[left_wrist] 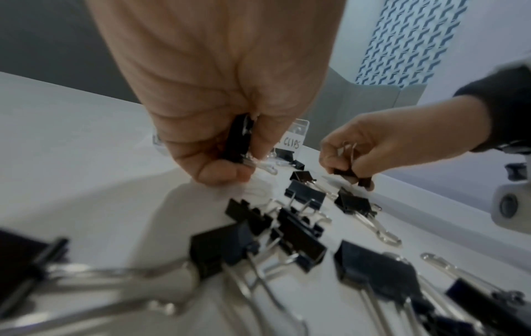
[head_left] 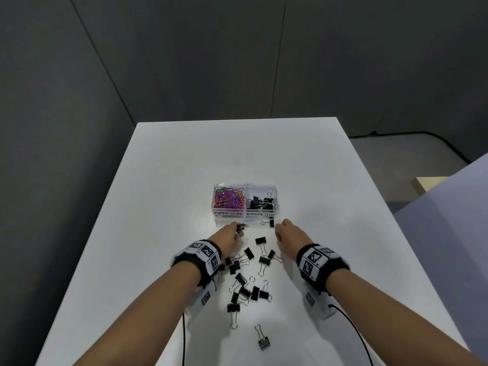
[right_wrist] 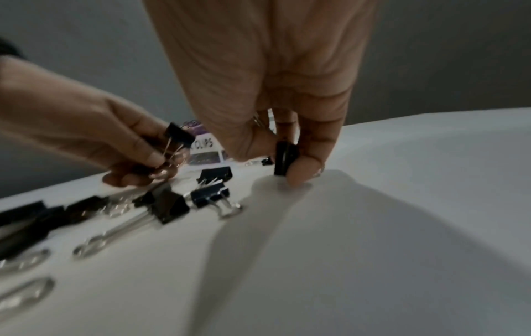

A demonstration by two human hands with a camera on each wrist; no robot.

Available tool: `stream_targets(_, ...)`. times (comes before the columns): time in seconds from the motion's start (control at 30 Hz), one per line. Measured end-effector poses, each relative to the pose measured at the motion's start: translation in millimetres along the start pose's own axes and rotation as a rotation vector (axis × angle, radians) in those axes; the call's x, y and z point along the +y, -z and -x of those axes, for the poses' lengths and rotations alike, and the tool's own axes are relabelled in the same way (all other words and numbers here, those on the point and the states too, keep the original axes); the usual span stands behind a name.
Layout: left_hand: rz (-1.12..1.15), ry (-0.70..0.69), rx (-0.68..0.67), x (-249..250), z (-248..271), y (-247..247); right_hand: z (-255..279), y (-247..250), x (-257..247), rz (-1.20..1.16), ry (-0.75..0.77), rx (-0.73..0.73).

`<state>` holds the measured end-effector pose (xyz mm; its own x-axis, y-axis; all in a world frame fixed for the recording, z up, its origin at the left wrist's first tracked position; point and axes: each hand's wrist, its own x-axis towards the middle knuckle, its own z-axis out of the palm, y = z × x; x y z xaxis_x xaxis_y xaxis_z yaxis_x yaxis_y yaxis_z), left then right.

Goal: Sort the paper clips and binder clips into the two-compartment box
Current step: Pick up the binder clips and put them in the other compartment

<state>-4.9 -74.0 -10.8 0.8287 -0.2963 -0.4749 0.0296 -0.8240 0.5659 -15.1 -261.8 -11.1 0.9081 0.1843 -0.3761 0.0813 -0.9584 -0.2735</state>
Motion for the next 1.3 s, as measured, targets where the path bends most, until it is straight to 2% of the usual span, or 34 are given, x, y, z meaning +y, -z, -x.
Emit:
stream_targets(0.1, 0.054, 0.007, -0.017, -6.4, 3.0, 0.7, -1.3, 8.9, 3.6, -0.076, -0.047, 0.045)
stream_targets(0.27, -0.010, -0.024, 0.007, -8.2, 10.3, 7.4, -8.7, 10.0, 7.2, -0.142, -0.099, 0.053)
stream_targets(0.4, -0.036, -0.005, 0.010, -6.9, 12.1, 5.6, -12.3, 6.8, 1.5, -0.071, -0.045, 0.039)
stream_targets(0.5, -0.182, 0.030, 0.034, 2.5, 11.1, 1.5, -12.7, 5.7, -3.6, -0.002, -0.004, 0.035)
stream_targets(0.57, -0.266, 0.024, 0.070, 9.1, 8.8, -1.8, -11.6, 4.4, -4.9, 0.042, 0.013, 0.019)
stream_targets(0.67, -0.277, -0.003, 0.092, 16.3, 6.1, -7.1, -8.9, 2.2, -4.5, 0.048, 0.014, 0.024)
stream_targets(0.87, -0.375, 0.015, -0.021, 18.8, 6.2, -13.5, -2.0, 3.5, 2.1, -0.011, -0.027, 0.014)
stream_targets(1.03, -0.330, -0.004, -0.055, 18.7, 10.3, -20.3, -1.2, 1.5, 4.2, -0.001, -0.065, -0.014)
stream_targets(1.17, -0.328, -0.045, -0.029, 16.3, 13.6, -13.2, 0.6, 13.8, 5.7, -0.010, -0.057, -0.043)
stream_targets(1.3, -0.383, -0.084, 0.031, 10.9, 16.2, -6.5, 3.7, 44.6, -1.6, -0.070, 0.006, 0.034)
